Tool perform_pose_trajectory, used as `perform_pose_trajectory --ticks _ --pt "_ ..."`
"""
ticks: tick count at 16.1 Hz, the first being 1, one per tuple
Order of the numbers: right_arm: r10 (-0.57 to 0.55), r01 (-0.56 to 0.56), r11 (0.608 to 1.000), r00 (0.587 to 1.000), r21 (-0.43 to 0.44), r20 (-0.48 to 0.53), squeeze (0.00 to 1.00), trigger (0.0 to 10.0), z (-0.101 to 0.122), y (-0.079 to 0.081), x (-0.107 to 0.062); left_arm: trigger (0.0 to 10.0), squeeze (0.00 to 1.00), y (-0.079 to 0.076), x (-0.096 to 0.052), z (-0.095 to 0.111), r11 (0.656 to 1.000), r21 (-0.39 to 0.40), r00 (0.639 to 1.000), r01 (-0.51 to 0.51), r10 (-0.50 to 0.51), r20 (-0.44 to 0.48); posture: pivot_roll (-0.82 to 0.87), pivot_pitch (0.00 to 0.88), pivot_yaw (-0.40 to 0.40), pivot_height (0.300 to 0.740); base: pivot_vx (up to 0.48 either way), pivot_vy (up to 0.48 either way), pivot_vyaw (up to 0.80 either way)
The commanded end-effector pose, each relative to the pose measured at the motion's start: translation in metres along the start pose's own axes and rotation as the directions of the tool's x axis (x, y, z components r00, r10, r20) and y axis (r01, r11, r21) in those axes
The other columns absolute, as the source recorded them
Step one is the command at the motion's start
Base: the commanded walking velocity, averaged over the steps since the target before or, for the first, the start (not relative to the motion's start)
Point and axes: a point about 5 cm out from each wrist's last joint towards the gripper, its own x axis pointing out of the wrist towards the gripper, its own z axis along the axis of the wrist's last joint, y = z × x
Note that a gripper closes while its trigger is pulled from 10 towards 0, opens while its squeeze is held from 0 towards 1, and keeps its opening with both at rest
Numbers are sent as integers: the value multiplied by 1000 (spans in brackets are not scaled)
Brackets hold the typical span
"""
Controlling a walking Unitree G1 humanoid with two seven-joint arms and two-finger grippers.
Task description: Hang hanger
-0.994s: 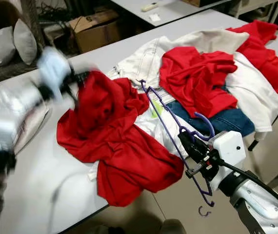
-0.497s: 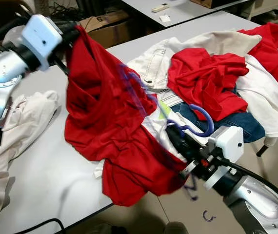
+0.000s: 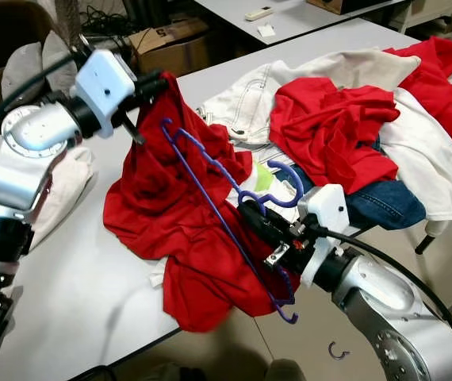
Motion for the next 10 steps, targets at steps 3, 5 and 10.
perform_pose_trajectory --ticks 3,5,10 --pt "-69 71 997 996 33 -64 0 10000 -7 -10 12 0 0 2 -5 7 1000 15 1000 -6 6 10 -225 0 122 740 0 0 0" --pt "-66 68 997 997 49 -41 0 10000 0 -8 10 0 0 9 -10 2 995 86 998 -53 56 -38 -221 0 116 740 0 0 0" --pt "-208 193 972 972 137 106 0 10000 23 -30 -1 0 0 24 -14 5 968 220 990 -120 133 -48 -234 0 118 740 0 0 0"
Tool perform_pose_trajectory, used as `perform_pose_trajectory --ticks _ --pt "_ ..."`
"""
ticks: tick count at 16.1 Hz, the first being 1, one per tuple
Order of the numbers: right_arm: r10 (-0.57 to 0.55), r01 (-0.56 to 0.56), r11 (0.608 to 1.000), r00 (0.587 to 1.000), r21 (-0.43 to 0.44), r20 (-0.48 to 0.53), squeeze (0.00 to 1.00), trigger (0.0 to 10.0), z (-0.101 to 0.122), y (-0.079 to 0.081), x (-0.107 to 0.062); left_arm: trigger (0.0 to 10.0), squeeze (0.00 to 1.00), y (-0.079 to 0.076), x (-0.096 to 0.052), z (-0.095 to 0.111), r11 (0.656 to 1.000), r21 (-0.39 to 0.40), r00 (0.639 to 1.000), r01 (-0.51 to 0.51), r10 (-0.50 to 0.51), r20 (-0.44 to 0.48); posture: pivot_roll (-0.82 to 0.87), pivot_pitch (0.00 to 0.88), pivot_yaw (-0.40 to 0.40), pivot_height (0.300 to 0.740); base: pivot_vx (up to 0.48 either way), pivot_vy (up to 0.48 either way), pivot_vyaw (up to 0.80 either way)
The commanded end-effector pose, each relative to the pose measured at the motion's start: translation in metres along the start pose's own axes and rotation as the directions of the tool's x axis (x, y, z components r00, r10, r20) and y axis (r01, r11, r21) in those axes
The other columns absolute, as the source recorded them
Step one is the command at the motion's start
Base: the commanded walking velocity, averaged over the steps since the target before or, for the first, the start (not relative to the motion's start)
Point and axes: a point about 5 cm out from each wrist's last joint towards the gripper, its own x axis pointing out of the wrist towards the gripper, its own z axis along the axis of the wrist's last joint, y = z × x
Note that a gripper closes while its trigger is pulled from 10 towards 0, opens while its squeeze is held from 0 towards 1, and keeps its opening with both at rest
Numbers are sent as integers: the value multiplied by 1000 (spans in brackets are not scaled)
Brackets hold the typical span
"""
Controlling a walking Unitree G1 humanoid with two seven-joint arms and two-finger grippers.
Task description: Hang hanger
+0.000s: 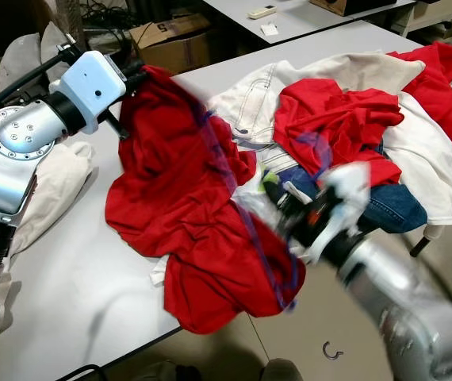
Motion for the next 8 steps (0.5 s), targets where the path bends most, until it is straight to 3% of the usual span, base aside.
perform_pose_trajectory --ticks 1,3,6,7,8 --pt "9 -11 1000 998 22 65 0 10000 12 0 2 0 0 12 -1 1 998 52 999 -46 46 -9 -238 0 117 740 0 0 0" --pt "25 -31 998 994 54 103 0 10000 26 -6 14 0 0 20 -1 4 993 81 996 -90 89 7 -241 0 112 740 0 0 0" --pt "46 -47 997 999 55 24 0 10000 23 -12 34 0 0 26 2 11 987 44 987 -153 150 62 -241 0 107 740 0 0 0" --pt "49 -51 998 996 21 70 0 10000 34 -12 41 0 0 35 1 16 971 70 971 -230 223 89 -237 0 101 740 0 0 0" --pt "52 -59 998 979 29 197 0 10000 57 -11 47 0 0 53 -4 26 927 122 931 -355 338 138 -237 0 101 740 0 0 0"
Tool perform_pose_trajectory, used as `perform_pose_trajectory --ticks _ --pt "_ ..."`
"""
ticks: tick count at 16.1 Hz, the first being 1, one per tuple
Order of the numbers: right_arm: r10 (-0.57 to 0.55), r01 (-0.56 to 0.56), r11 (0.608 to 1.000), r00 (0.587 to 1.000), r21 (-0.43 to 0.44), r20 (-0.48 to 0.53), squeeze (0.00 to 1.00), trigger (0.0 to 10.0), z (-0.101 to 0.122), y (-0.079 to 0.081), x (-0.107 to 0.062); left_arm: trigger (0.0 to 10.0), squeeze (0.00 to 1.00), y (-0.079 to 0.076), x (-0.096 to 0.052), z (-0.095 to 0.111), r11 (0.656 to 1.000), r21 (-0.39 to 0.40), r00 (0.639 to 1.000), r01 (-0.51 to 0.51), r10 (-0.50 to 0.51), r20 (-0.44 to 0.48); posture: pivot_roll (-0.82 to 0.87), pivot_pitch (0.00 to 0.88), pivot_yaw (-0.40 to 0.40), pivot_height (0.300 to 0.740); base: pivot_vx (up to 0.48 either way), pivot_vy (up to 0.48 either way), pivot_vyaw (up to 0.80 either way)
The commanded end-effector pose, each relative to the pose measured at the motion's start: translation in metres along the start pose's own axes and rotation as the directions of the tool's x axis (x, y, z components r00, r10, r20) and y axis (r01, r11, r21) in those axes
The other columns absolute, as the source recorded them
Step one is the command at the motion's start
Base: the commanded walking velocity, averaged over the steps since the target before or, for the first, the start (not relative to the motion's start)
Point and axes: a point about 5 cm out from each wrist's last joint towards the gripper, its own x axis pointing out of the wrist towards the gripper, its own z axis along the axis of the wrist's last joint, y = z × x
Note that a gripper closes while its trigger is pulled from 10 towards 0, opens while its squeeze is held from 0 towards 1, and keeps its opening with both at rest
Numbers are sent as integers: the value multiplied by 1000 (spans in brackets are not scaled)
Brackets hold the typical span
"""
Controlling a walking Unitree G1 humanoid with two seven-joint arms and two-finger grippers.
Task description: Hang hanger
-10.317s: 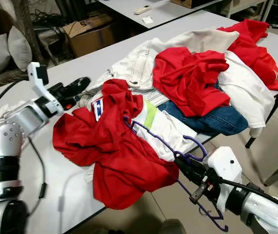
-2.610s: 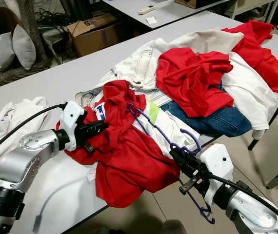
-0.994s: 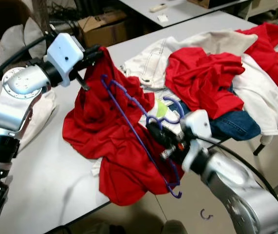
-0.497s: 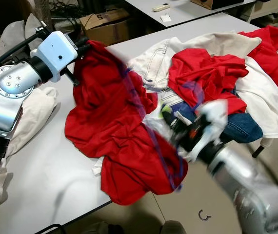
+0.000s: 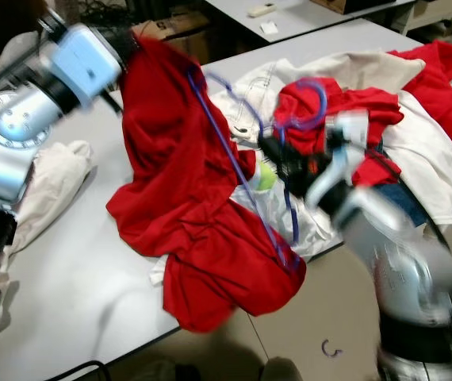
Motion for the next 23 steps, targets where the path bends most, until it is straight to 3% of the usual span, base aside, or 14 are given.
perform_pose_trajectory --ticks 1,2,3,5,6,7,9,11,15,16,19,22,23 --pt "-16 13 1000 991 25 134 0 10000 23 -2 0 0 0 37 -2 11 981 72 982 -181 177 60 -229 0 89 740 0 0 0" --pt "-21 15 999 989 36 145 0 10000 25 -4 -1 0 0 43 -3 15 973 78 974 -215 209 82 -229 0 89 740 0 0 0" --pt "-35 31 999 993 37 115 0 10000 17 -6 -5 0 0 41 -2 13 981 66 982 -181 177 69 -214 0 77 740 0 0 0" --pt "-90 91 995 996 42 -11 0 10000 -12 -11 -15 0 0 16 -4 2 999 19 1000 -26 25 15 -209 0 77 740 0 0 0" --pt "-92 93 995 995 38 -32 0 10000 -17 -10 -17 0 0 9 -5 0 1000 5 1000 1 -2 10 -210 0 80 740 0 0 0" --pt "-89 93 995 992 36 -84 0 10000 -28 -6 -22 0 0 -9 -7 -5 996 -22 996 84 -84 -3 -210 0 85 740 0 0 0" --pt "-88 90 996 984 10 -155 0 10000 -38 -4 -29 0 0 -21 -8 -7 988 -64 990 141 -142 -7 -212 0 91 740 0 0 0" --pt "-60 54 998 973 -34 -224 0 10000 -46 2 -37 0 0 -26 -5 -4 984 -94 988 151 -152 -5 -218 0 100 740 0 0 0" --pt "63 -67 998 967 -9 -248 0 10000 -50 20 -40 0 0 -39 -1 1 968 -146 979 204 -206 3 -223 0 107 740 0 0 0" --pt "89 -92 996 963 0 -256 0 10000 -52 25 -40 0 0 -47 -1 3 958 -156 970 241 -242 11 -226 0 110 740 0 0 0" --pt "-48 47 999 970 -10 -239 0 10000 -54 7 -32 0 0 -61 -3 16 922 -184 940 340 -325 106 -226 0 109 740 0 0 0" --pt "-57 68 996 985 60 -165 0 10000 -47 1 -26 0 0 -73 -12 33 835 -249 867 490 -435 244 -213 0 98 740 0 0 0" --pt "-38 49 996 987 68 -155 0 10000 -47 2 -25 0 0 -77 -15 35 808 -268 847 525 -467 253 -209 0 95 740 0 0 0"
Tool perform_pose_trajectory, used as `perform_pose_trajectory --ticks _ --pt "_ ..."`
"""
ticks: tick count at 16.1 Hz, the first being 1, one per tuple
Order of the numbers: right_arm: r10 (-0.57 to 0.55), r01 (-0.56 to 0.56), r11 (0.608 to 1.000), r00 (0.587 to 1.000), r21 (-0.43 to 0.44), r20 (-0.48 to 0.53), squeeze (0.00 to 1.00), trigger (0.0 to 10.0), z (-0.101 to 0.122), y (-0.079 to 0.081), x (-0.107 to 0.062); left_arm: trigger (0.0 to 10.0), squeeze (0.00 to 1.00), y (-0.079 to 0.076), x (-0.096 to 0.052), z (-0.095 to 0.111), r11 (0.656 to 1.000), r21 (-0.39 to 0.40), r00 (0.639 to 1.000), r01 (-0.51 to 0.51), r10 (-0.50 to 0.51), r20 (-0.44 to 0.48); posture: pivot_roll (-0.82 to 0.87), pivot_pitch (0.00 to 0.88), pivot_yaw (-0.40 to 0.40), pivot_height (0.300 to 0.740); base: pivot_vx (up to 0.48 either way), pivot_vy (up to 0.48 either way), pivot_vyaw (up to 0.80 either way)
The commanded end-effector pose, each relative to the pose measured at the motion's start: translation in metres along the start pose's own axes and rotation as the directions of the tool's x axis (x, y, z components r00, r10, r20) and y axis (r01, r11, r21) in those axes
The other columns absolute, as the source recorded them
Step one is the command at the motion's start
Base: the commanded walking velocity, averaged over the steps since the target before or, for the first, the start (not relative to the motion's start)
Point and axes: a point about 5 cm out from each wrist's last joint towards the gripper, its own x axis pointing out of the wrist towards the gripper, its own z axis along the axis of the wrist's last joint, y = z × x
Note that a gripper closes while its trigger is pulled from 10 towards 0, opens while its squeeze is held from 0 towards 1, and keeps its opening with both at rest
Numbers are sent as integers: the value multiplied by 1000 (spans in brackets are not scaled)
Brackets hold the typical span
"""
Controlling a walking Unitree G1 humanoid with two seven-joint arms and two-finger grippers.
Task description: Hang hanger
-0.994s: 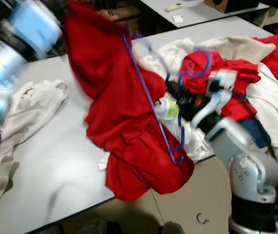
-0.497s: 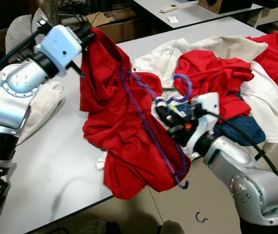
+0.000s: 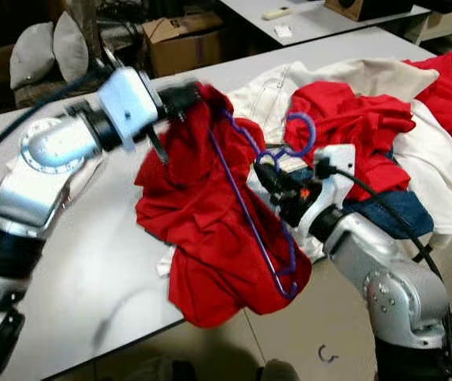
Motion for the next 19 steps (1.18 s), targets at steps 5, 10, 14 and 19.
perform_pose_trajectory --ticks 5,10,14,19 --pt "35 -50 994 989 102 144 0 10000 14 1 3 0 0 -18 -7 -6 983 -99 986 158 -162 -38 -205 0 89 740 0 0 0" --pt "-195 93 931 944 352 267 0 10000 15 -34 -5 10000 0 -11 -12 -34 996 -71 973 46 -61 -223 -208 0 86 740 0 0 0" --pt "-209 84 909 939 408 272 0 10000 14 -36 -4 10000 1000 -16 -24 -42 993 -89 959 78 -99 -264 -200 0 77 740 0 0 0" --pt "-201 79 907 944 413 261 0 10000 12 -34 -2 10000 1000 -43 -28 -46 937 -339 965 87 -164 -205 -198 0 74 740 0 0 0"
